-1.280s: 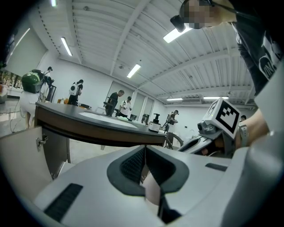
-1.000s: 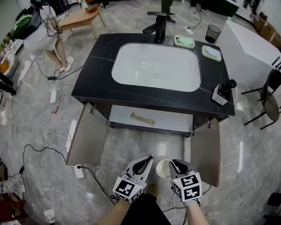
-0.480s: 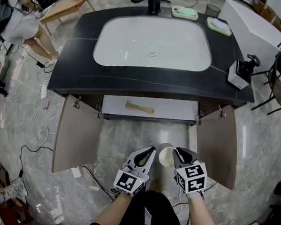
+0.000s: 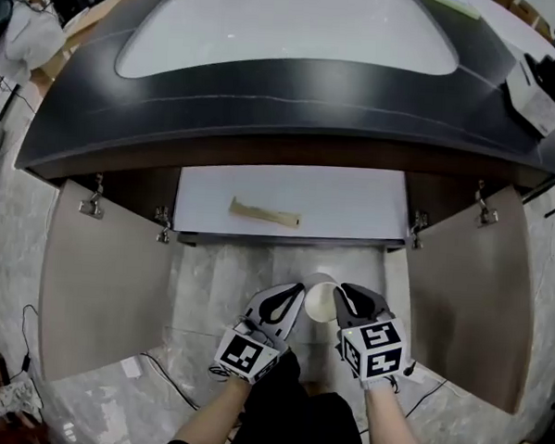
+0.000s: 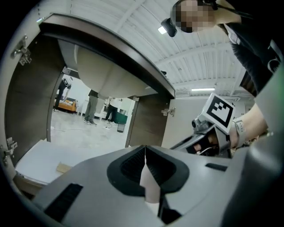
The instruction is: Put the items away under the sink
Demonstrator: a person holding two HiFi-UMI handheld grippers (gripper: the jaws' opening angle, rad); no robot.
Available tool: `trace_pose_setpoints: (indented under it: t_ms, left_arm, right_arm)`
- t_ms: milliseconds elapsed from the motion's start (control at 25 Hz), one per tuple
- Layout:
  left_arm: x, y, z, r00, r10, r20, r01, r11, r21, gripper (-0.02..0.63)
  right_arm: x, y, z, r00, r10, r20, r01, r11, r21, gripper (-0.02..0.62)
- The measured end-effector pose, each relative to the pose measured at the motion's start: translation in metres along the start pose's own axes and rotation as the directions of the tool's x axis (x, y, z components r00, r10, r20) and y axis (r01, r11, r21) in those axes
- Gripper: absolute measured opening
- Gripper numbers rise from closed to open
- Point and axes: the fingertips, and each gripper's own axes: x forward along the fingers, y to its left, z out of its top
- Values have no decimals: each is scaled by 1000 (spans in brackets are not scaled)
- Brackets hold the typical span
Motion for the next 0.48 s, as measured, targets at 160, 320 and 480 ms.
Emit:
trace_pose_setpoints:
  t_ms: [160, 320, 480]
  left_arm:
    - [21, 21, -34, 997, 16, 72, -18, 1000, 24, 11]
    - [42, 35, -58, 988, 36, 149, -47, 996, 70, 11]
    - [54, 54, -74, 979, 45, 200, -65, 993, 96, 11]
  right_arm:
    - [45, -19, -20, 999, -5, 48, 6, 1000, -5, 54]
    - [80, -39, -31, 995, 5, 100, -1, 999, -40, 54]
    - [106, -51, -26, 983, 49, 177, -39, 997, -61, 54]
